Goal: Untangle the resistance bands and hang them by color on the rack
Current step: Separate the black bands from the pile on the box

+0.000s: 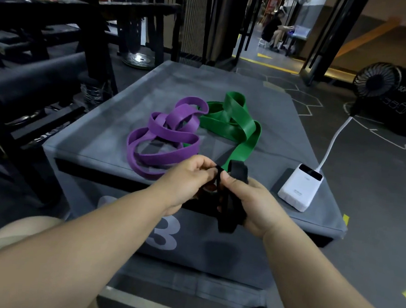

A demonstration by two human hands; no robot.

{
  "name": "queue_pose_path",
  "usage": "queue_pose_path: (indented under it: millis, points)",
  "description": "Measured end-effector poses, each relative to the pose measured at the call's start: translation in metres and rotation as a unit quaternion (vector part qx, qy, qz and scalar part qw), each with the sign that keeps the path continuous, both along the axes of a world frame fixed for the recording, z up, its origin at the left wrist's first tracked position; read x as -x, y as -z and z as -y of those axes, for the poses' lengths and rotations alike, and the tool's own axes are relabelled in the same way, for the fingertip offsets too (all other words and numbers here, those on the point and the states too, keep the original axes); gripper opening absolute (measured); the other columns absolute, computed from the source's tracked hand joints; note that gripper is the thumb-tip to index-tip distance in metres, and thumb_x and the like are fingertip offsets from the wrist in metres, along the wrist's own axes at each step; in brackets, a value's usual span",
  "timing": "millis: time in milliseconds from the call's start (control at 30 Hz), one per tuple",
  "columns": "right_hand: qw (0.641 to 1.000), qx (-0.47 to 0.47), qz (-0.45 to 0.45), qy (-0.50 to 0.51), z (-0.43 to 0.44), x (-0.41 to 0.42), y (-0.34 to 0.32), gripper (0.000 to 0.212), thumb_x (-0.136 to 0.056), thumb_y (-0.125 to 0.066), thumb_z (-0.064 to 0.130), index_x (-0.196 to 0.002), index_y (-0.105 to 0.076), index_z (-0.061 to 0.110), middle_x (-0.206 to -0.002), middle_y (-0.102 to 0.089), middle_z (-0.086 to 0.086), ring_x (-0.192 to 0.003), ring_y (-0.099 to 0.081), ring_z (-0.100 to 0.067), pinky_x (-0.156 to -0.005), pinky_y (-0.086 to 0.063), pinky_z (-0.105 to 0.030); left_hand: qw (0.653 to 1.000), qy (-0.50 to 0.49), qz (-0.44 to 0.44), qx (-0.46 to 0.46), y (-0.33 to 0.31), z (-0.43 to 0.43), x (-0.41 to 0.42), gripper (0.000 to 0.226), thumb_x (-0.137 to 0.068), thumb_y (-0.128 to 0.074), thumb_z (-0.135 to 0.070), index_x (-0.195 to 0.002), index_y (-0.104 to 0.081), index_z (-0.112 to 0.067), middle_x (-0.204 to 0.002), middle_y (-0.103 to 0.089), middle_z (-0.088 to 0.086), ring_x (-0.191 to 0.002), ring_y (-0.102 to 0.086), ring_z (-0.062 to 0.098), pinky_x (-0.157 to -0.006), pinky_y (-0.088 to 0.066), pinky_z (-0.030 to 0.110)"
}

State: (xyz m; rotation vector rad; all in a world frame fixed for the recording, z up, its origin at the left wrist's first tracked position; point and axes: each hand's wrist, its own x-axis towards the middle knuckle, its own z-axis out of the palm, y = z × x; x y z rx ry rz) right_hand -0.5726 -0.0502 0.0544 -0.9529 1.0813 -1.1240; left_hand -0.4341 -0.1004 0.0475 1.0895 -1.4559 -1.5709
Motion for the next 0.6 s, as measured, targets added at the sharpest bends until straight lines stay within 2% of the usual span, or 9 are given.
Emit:
queue_pose_path:
  millis: [67,133,167,233,333,433,533,600]
  points:
    - [1.0,0.001,0.013,0.001,0.006,0.0,0.003,0.024,-0.077,-0.064,0.027,-0.093,-0.066,0.009,-0.084,-0.072,-0.007,-0.078,-0.07,-0.02,-0.084,-0.054,-0.041,1.0,-0.002,0.011,-0.006,0.001,0.001,0.001,0.006,-0.097,-0.054,-0.017,-0.098,-0.06,-0.017,-0.083,-0.063,-0.001,-0.073,-0.058,0.009,-0.059,-0.046,0.017]
    - [1.0,-0.005,0.008,0.002,0.009,-0.001,0.003,0.029,-0.074,-0.065,0.029,-0.093,-0.067,0.008,-0.086,-0.072,-0.009,-0.081,-0.07,-0.023,-0.092,-0.051,-0.045,0.999,-0.012,0.032,0.016,0.003,0.002,0.002,0.006,-0.096,-0.056,-0.018,-0.094,-0.061,-0.018,-0.08,-0.063,-0.003,-0.068,-0.056,0.005,-0.054,-0.043,0.012]
    - [1.0,-0.006,0.002,0.004,0.01,-0.001,0.004,0.03,-0.074,-0.065,0.03,-0.094,-0.067,0.008,-0.085,-0.072,-0.008,-0.081,-0.07,-0.023,-0.092,-0.051,-0.045,0.999,-0.018,0.034,0.023,0.004,0.003,0.002,0.006,-0.095,-0.057,-0.018,-0.092,-0.062,-0.019,-0.079,-0.064,-0.005,-0.067,-0.057,0.004,-0.053,-0.042,0.01]
    - [1.0,-0.006,-0.012,0.014,0.013,-0.003,0.005,0.029,-0.078,-0.064,0.032,-0.095,-0.068,0.009,-0.085,-0.073,-0.008,-0.082,-0.07,-0.022,-0.09,-0.052,-0.044,0.999,-0.017,0.021,0.02,0.005,0.004,0.001,0.009,-0.094,-0.058,-0.015,-0.097,-0.064,-0.021,-0.087,-0.068,-0.004,-0.077,-0.061,0.005,-0.063,-0.045,0.013]
    - [0.997,-0.01,-0.043,0.058,0.017,-0.002,0.005,0.023,-0.092,-0.06,0.031,-0.098,-0.068,0.01,-0.088,-0.074,-0.01,-0.083,-0.071,-0.024,-0.085,-0.056,-0.042,0.999,0.035,-0.004,0.016,0.01,0.003,-0.001,0.035,-0.088,-0.058,-0.004,-0.111,-0.064,-0.031,-0.107,-0.07,-0.002,-0.1,-0.064,0.012,-0.083,-0.049,0.024]
    - [0.993,-0.019,-0.081,0.083,0.021,0.0,0.003,0.029,-0.092,-0.061,0.037,-0.101,-0.068,0.01,-0.088,-0.074,-0.01,-0.082,-0.071,-0.026,-0.078,-0.058,-0.041,0.995,0.084,0.018,0.042,0.013,-0.001,-0.001,0.058,-0.083,-0.057,0.005,-0.121,-0.055,-0.04,-0.114,-0.064,-0.015,-0.108,-0.059,0.003,-0.098,-0.046,0.024]
    - [0.99,-0.026,-0.111,0.084,0.02,-0.003,0.002,0.027,-0.092,-0.062,0.037,-0.096,-0.068,0.011,-0.076,-0.073,-0.007,-0.072,-0.07,-0.025,-0.075,-0.058,-0.042,0.993,0.096,0.033,0.058,0.011,-0.001,-0.003,0.056,-0.08,-0.058,-0.002,-0.124,-0.053,-0.037,-0.122,-0.063,-0.009,-0.112,-0.059,0.008,-0.102,-0.046,0.032]
    - [0.987,-0.033,-0.128,0.089,0.019,-0.005,0.002,0.028,-0.092,-0.062,0.038,-0.089,-0.068,0.011,-0.069,-0.07,-0.008,-0.066,-0.068,-0.025,-0.074,-0.057,-0.043,0.99,0.106,0.046,0.077,0.01,-0.002,-0.005,0.049,-0.08,-0.058,-0.009,-0.119,-0.056,-0.038,-0.122,-0.064,-0.003,-0.103,-0.062,0.01,-0.101,-0.047,0.038]
